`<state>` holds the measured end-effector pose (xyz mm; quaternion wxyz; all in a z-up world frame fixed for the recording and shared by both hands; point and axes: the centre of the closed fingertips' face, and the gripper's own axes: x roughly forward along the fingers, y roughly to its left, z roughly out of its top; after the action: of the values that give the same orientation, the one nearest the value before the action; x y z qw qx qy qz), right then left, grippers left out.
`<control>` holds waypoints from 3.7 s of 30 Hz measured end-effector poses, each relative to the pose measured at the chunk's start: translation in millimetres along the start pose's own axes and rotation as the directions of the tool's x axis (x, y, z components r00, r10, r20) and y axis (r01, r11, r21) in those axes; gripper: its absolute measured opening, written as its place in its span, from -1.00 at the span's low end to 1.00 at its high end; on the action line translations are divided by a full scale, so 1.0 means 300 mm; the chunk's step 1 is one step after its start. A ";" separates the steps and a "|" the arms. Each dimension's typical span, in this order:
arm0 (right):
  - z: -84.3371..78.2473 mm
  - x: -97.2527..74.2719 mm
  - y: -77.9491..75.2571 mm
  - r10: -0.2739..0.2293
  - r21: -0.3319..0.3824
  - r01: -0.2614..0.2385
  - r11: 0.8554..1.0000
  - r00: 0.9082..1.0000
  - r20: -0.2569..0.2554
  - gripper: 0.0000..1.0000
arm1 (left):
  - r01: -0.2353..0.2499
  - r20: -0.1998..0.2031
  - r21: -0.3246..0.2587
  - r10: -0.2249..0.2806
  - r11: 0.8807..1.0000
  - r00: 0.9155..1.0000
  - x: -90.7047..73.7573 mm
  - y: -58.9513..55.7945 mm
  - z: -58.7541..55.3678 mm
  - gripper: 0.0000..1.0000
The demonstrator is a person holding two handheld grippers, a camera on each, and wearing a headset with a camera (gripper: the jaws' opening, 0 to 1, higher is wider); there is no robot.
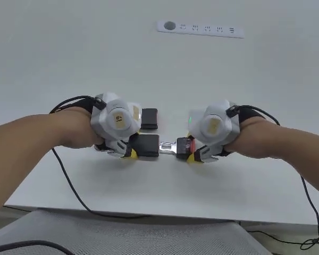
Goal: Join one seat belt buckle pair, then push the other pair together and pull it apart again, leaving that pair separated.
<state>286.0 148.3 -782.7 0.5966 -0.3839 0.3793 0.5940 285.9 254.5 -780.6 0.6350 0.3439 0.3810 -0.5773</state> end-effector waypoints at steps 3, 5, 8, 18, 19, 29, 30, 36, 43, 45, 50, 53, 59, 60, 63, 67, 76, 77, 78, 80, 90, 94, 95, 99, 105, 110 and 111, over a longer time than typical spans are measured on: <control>0.007 0.004 0.001 -0.003 -0.013 0.003 1.000 1.000 -0.003 -0.37 | 0.004 -0.003 0.006 -0.004 1.000 1.000 0.003 0.001 0.002 -0.35; 0.011 0.001 0.001 -0.006 -0.035 0.006 0.999 1.000 -0.007 -0.37 | 0.008 -0.003 0.004 -0.008 1.000 1.000 0.003 -0.001 0.003 -0.35; 0.027 0.009 -0.007 -0.015 -0.035 0.016 0.999 1.000 0.010 -0.37 | 0.011 -0.003 0.008 -0.011 1.000 1.000 0.004 0.000 0.004 -0.34; 0.041 0.022 -0.005 -0.017 -0.007 0.017 1.000 0.999 0.031 -0.39 | 0.008 -0.001 0.010 -0.008 1.000 1.000 0.003 0.001 0.010 -0.35; 0.041 0.020 -0.002 -0.018 -0.012 0.018 1.000 0.999 0.029 -0.39 | 0.008 0.000 0.009 -0.008 1.000 1.000 0.003 0.000 0.011 -0.35; 0.054 0.019 -0.008 -0.035 -0.039 0.036 0.999 0.999 0.033 -0.42 | 0.016 -0.002 0.028 -0.016 0.999 1.000 0.001 -0.008 0.017 -0.37; 0.056 0.017 -0.007 -0.035 -0.039 0.036 0.999 0.999 0.033 -0.42 | 0.016 -0.002 0.029 -0.016 0.999 1.000 0.001 -0.008 0.017 -0.37; 0.072 0.017 -0.005 -0.031 -0.028 0.033 0.999 0.998 0.045 -0.43 | 0.018 -0.004 0.033 -0.018 0.999 1.000 -0.001 -0.009 0.020 -0.38; 0.100 0.029 -0.001 -0.027 -0.013 0.028 1.000 0.997 0.070 -0.43 | 0.019 -0.006 0.036 -0.019 0.999 1.000 -0.001 -0.009 0.017 -0.38; 0.101 0.029 0.000 -0.025 -0.014 0.026 1.000 0.997 0.070 -0.43 | 0.018 -0.006 0.037 -0.018 0.999 1.000 -0.001 -0.008 0.016 -0.38; 0.115 0.041 0.000 -0.020 -0.006 0.021 1.000 0.997 0.075 -0.43 | 0.017 -0.012 0.050 -0.016 0.999 1.000 -0.004 -0.009 0.016 -0.38; 0.120 0.037 0.010 -0.027 -0.006 0.027 1.000 0.996 0.082 -0.43 | 0.017 -0.004 0.049 -0.017 0.999 1.000 0.007 -0.006 0.013 -0.38; 0.120 0.034 0.013 -0.031 0.000 0.031 1.000 0.996 0.081 -0.43 | 0.016 -0.001 0.043 -0.016 0.999 1.000 0.005 0.010 -0.003 -0.38; 0.120 0.034 0.009 -0.030 0.001 0.030 1.000 0.996 0.082 -0.43 | 0.016 -0.004 0.044 -0.016 0.999 1.000 0.005 0.010 -0.002 -0.38; 0.116 0.034 0.007 -0.027 0.005 0.027 1.000 0.996 0.083 -0.42 | 0.017 -0.009 0.043 -0.017 0.999 1.000 0.004 0.005 0.001 -0.38; 0.113 0.031 0.014 -0.026 0.007 0.025 1.000 0.996 0.087 -0.42 | 0.020 -0.012 0.045 -0.019 0.999 1.000 0.005 0.004 0.003 -0.38; 0.095 0.031 0.014 -0.027 -0.021 0.028 0.999 0.997 0.066 -0.42 | 0.026 -0.009 0.044 -0.025 0.999 1.000 0.006 -0.009 0.007 -0.38; 0.094 0.032 0.011 -0.029 -0.022 0.030 0.999 0.998 0.064 -0.42 | 0.026 -0.008 0.045 -0.026 0.999 1.000 0.006 -0.010 0.007 -0.38; 0.092 0.031 0.008 -0.030 -0.017 0.031 0.999 0.998 0.063 -0.42 | 0.027 -0.005 0.042 -0.026 0.999 1.000 0.005 -0.011 0.008 -0.38; 0.092 0.028 0.009 -0.032 -0.011 0.032 0.999 0.998 0.062 -0.43 | 0.028 -0.002 0.039 -0.028 0.999 1.000 0.004 -0.010 0.009 -0.38; 0.084 0.026 0.004 -0.038 0.011 0.037 0.999 0.997 0.063 -0.42 | 0.015 0.000 0.032 -0.015 0.999 1.000 0.000 -0.016 0.011 -0.38; 0.084 0.026 0.002 -0.038 0.015 0.037 0.999 0.997 0.065 -0.42 | 0.010 0.001 0.027 -0.010 1.000 1.000 -0.001 -0.017 0.012 -0.38; 0.087 0.027 0.004 -0.037 0.023 0.035 0.999 0.997 0.067 -0.42 | 0.009 0.001 0.027 -0.009 1.000 1.000 -0.002 -0.017 0.012 -0.38; 0.091 0.029 0.006 -0.037 0.023 0.035 0.999 0.997 0.074 -0.42 | 0.008 0.006 0.019 -0.008 1.000 1.000 -0.002 -0.016 0.008 -0.38; 0.093 0.028 0.009 -0.045 0.019 0.044 0.999 0.996 0.075 -0.41 | 0.005 -0.002 0.023 -0.005 1.000 1.000 -0.002 -0.015 0.005 -0.38; 0.099 0.031 0.019 -0.045 0.035 0.042 0.999 0.995 0.094 -0.40 | -0.006 -0.017 0.018 0.006 1.000 1.000 -0.005 -0.026 0.000 -0.37; 0.100 0.030 0.024 -0.046 0.034 0.043 0.999 0.994 0.096 -0.39 | -0.007 -0.014 0.008 0.007 1.000 1.000 -0.005 -0.026 -0.001 -0.36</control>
<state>278.8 179.2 -778.5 0.6333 -0.3535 0.3509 0.5923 278.1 254.8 -779.3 0.6331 0.3517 0.3820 -0.5741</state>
